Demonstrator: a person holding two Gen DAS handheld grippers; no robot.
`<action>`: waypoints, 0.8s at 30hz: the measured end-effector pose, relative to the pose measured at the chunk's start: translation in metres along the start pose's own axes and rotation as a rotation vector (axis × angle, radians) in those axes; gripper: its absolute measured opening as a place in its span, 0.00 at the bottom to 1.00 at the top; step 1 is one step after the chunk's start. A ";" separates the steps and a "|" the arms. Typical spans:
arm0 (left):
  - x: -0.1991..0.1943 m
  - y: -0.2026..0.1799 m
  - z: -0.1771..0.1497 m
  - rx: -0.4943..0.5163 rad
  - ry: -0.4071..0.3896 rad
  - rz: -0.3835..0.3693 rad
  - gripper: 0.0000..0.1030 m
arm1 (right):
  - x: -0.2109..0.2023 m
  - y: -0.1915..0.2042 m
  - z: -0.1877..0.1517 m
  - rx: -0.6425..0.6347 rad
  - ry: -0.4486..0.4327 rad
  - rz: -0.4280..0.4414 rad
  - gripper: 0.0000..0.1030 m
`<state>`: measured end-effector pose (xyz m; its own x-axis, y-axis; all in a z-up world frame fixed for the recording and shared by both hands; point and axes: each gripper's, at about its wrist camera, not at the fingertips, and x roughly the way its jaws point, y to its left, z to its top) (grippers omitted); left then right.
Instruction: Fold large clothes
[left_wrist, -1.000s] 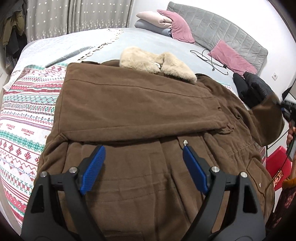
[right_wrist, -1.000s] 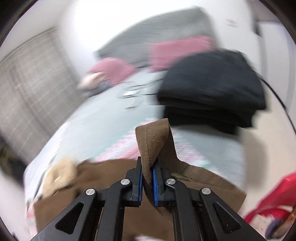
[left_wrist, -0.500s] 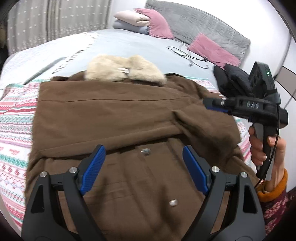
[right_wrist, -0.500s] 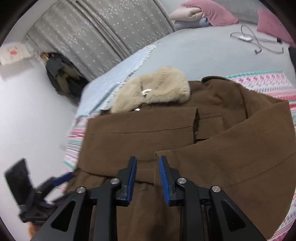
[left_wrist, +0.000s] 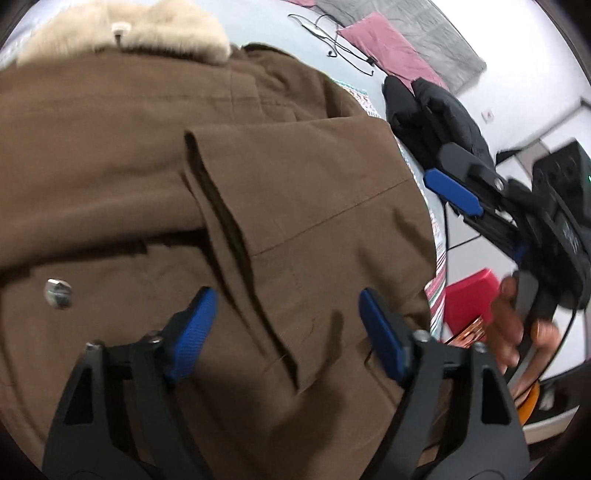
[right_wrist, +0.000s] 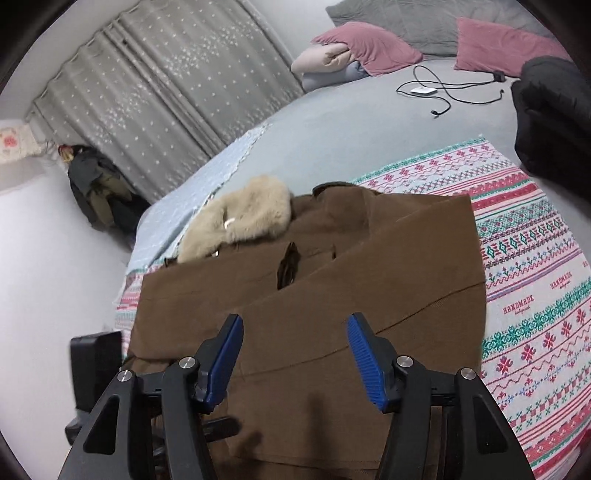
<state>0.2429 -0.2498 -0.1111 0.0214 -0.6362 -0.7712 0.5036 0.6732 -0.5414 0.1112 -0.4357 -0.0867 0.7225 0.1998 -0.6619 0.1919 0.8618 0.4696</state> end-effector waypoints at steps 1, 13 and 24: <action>0.002 0.000 0.001 -0.013 -0.002 -0.011 0.60 | -0.001 0.003 0.000 -0.012 0.000 -0.006 0.58; -0.094 -0.051 0.042 0.150 -0.297 0.065 0.07 | -0.020 -0.025 0.011 0.083 -0.139 -0.038 0.58; -0.182 0.056 0.074 -0.021 -0.496 0.547 0.18 | -0.017 -0.062 0.016 0.186 -0.126 -0.101 0.61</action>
<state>0.3309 -0.1240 0.0233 0.6553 -0.3000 -0.6932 0.2925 0.9469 -0.1334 0.0980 -0.5000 -0.0953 0.7681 0.0473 -0.6385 0.3779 0.7716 0.5117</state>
